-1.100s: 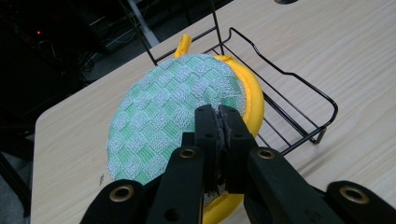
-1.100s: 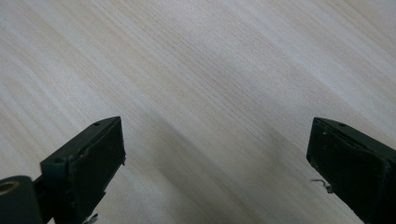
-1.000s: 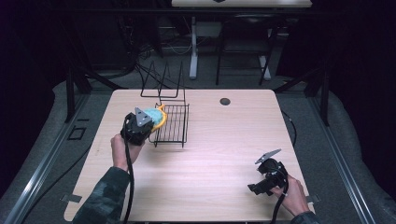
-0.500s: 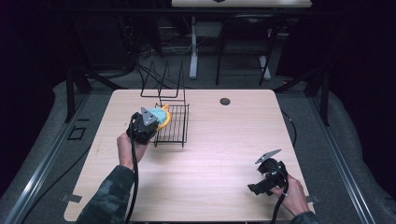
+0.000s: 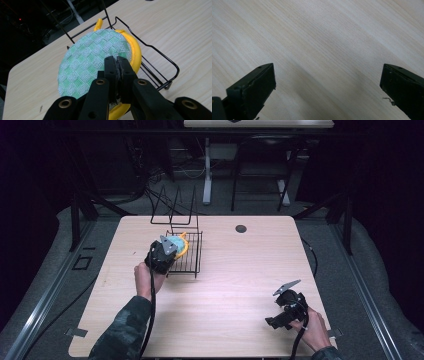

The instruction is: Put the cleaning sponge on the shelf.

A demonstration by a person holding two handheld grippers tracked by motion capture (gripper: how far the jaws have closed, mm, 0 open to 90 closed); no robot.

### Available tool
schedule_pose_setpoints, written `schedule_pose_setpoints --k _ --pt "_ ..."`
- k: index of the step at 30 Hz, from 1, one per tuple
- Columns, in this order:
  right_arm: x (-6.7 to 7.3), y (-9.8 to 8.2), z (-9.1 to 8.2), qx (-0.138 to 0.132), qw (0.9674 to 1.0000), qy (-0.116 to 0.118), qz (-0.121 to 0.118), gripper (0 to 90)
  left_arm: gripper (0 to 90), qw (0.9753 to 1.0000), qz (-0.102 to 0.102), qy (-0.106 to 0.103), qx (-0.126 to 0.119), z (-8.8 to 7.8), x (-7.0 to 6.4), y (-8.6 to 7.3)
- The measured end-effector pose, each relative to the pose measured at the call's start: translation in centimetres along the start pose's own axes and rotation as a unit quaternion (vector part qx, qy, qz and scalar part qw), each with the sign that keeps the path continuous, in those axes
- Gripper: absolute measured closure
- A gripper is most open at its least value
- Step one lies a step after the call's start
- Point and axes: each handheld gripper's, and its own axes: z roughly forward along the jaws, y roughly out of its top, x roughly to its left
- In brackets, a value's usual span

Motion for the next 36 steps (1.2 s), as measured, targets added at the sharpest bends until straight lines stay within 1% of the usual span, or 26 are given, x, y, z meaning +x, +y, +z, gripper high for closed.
schedule_pose_setpoints --k 1,2,3,4,7,10,11,13,14,17,19,21,22,25,27,28,29,30,31,33,34,36 --pt "0.0 0.0 0.0 -0.001 1.0 0.0 0.0 0.0 87.6 1.0 0.005 0.001 0.005 0.2 -0.2 0.0" --pt "0.0 0.0 0.0 -0.001 1.0 0.0 0.0 0.0 87.6 1.0 0.005 0.001 0.005 0.2 -0.2 0.0" --pt "-0.1 0.0 0.0 0.003 1.0 0.002 -0.001 0.0 87.6 1.0 0.003 0.006 0.0 0.4 -0.3 -0.1" --pt "-0.1 0.0 0.0 0.005 1.0 0.002 0.001 0.0 87.7 1.0 0.004 0.009 -0.001 0.5 -0.3 -0.1" --pt "-0.1 -0.1 0.1 0.001 1.0 0.004 0.003 0.1 87.7 0.9999 -0.003 0.011 -0.002 1.1 -0.5 -0.1" --pt "-0.1 0.0 0.1 0.002 1.0 0.003 0.002 0.1 87.7 0.9999 -0.006 0.012 0.002 1.7 -0.7 -0.2" --pt "-0.1 0.0 0.1 0.001 1.0 0.001 0.001 0.1 87.7 0.9998 -0.008 0.015 0.0 1.9 -0.8 -0.2" --pt "-0.1 0.0 0.1 0.001 1.0 0.0 -0.002 0.1 87.7 0.9997 -0.013 0.018 0.003 2.1 -0.9 -0.2" --pt "0.0 0.1 0.2 -0.003 1.0 0.002 0.0 0.1 87.7 0.9997 -0.016 0.021 0.0 2.2 -1.0 -0.2" --pt "0.0 0.2 0.1 0.006 1.0 0.002 -0.003 0.1 87.7 0.9995 -0.017 0.027 0.001 2.5 -1.3 0.0" --pt "0.0 0.2 0.2 0.004 1.0 0.001 -0.004 0.1 87.7 0.9993 -0.019 0.032 0.0 2.7 -1.5 0.1" --pt "-0.1 0.2 0.2 0.007 0.9999 0.005 -0.006 0.1 87.7 0.9993 -0.02 0.032 0.0 2.9 -1.6 0.2" --pt "0.0 0.2 0.2 0.006 1.0 0.004 -0.004 0.1 87.7 0.9992 -0.025 0.033 -0.002 3.1 -1.8 0.3" --pt "0.0 0.1 0.2 0.005 1.0 0.003 -0.006 0.1 87.7 0.9993 -0.024 0.03 0.001 3.6 -2.3 0.3" --pt "0.0 0.1 0.2 0.005 1.0 0.005 -0.005 0.1 87.7 0.9991 -0.028 0.033 -0.003 3.8 -2.5 0.2" --pt "0.0 0.1 0.2 0.005 1.0 0.006 -0.005 0.1 87.7 0.9991 -0.026 0.034 0.0 3.9 -2.5 0.3" --pt "0.0 0.2 0.2 0.005 0.9999 0.007 -0.006 0.0 87.7 0.999 -0.026 0.036 0.001 3.9 -2.5 0.3" --pt "0.0 0.2 0.2 0.006 0.9999 0.007 -0.006 0.1 87.7 0.9988 -0.031 0.038 -0.001 4.0 -2.5 0.3" --pt "0.0 0.2 0.3 0.004 0.9999 0.007 -0.006 0.1 87.7 0.9983 -0.033 0.047 -0.002 4.1 -2.6 0.3" --pt "0.0 0.2 0.3 0.004 0.9999 0.007 -0.007 0.1 87.7 0.9983 -0.03 0.051 -0.001 4.1 -2.6 0.3" --pt "0.0 0.2 0.3 0.005 0.9999 0.007 -0.007 0.1 87.7 0.9981 -0.033 0.053 -0.001 4.2 -2.7 0.3" --pt "0.0 0.2 0.3 0.005 0.9999 0.01 -0.006 0.1 87.7 0.9978 -0.031 0.058 0.004 4.4 -3.0 0.2"
